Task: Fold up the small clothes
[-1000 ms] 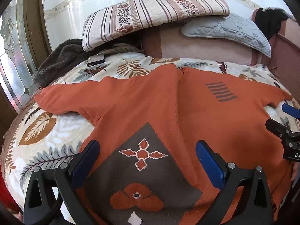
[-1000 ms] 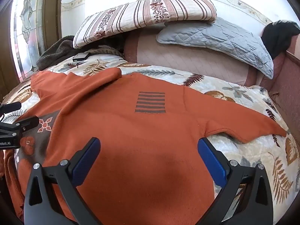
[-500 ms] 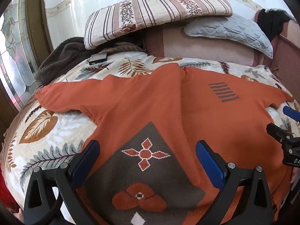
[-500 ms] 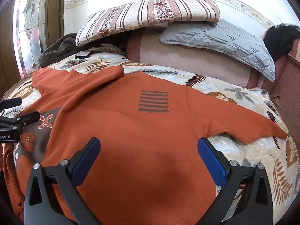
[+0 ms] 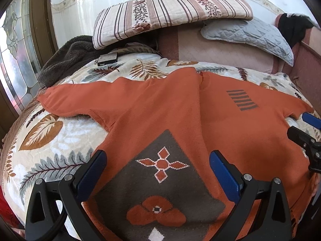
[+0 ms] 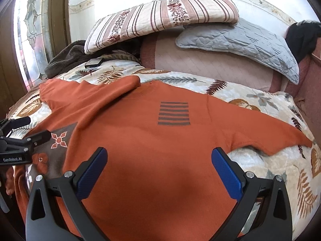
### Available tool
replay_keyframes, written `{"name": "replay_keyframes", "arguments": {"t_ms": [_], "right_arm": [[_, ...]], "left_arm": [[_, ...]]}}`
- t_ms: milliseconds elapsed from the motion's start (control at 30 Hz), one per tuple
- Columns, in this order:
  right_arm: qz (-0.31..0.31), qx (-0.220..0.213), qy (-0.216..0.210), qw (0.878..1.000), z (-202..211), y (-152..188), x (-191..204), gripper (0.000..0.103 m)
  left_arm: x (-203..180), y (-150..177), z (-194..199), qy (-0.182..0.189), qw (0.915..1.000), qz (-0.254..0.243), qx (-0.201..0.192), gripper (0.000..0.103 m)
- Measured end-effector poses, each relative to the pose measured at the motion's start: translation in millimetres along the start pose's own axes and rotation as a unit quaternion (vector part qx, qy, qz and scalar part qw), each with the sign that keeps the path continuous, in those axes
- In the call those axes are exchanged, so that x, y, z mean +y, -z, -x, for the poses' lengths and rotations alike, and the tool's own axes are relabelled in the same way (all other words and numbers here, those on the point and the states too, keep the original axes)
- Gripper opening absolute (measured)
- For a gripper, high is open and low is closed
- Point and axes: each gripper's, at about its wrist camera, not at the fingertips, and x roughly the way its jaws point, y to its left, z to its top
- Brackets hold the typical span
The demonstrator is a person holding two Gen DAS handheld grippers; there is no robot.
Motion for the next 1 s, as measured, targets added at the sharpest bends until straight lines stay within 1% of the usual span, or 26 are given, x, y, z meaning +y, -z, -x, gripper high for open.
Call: {"name": "replay_keyframes", "arguments": {"t_ms": [267,467,533,700,867,1000], "right_arm": [[0.000,0.007,-0.001,1.000,-6,-4,9,0.103],[0.000,0.014,-0.007,1.000,-10,-11,18,0.103],[0.000,0.015,-0.010,1.000,-11,-15,21,0.103],[0.009,0.015,-0.016,1.000,-15,-22,35,0.103],[0.014,0.022,-0.023,0.999,-18,-22,49,0.103],[0.034,0.026,-0.026,0.999,-20,-20,62,0.103]], "left_arm": [[8,-2,2,0.004,0.9999,0.013,-0.003,0.102],[16,-5,0,0.007,0.9996,0.025,0.005,0.102],[22,-9,1,0.013,0.9993,0.036,0.005,0.102],[37,-20,1,0.013,0.9987,0.049,0.007,0.102],[58,-26,3,0.011,0.9978,0.064,0.013,0.102],[77,-25,3,0.006,0.9971,0.075,0.013,0.102]]}}
